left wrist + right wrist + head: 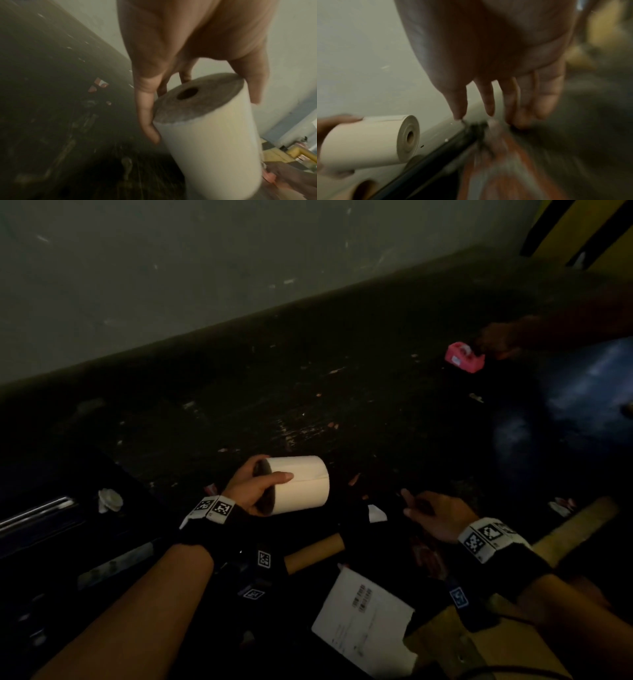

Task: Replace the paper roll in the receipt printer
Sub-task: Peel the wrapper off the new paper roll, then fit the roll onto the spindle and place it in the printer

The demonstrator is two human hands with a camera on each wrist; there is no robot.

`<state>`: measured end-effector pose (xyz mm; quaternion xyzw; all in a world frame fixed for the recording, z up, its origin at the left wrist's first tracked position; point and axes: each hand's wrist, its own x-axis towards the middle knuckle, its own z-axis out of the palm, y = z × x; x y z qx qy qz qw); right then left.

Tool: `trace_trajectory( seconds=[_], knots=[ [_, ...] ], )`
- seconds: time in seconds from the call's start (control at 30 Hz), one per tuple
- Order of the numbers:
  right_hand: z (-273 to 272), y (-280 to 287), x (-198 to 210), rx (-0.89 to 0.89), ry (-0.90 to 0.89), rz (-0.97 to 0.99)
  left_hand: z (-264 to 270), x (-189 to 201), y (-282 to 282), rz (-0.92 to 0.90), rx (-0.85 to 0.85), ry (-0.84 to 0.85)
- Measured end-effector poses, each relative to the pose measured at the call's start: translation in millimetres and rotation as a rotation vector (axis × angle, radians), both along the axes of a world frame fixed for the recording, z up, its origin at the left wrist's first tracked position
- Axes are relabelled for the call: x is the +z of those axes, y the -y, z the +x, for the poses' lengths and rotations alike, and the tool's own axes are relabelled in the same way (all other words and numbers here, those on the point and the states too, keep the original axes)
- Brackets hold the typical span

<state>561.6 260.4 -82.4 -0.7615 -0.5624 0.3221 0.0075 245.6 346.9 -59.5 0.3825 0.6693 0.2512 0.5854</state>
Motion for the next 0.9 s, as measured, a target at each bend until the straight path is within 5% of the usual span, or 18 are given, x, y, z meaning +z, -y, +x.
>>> trace_trajectory(
  seconds=[0.53,0.9],
  knots=[
    [11,34,8,-0.054,-0.259,0.222,17,38,44,0.217,0.074,0.124],
    [29,11,106,-0.199,-0.436,0.771,13,83,57,0.319,0.019,0.371]
  ],
)
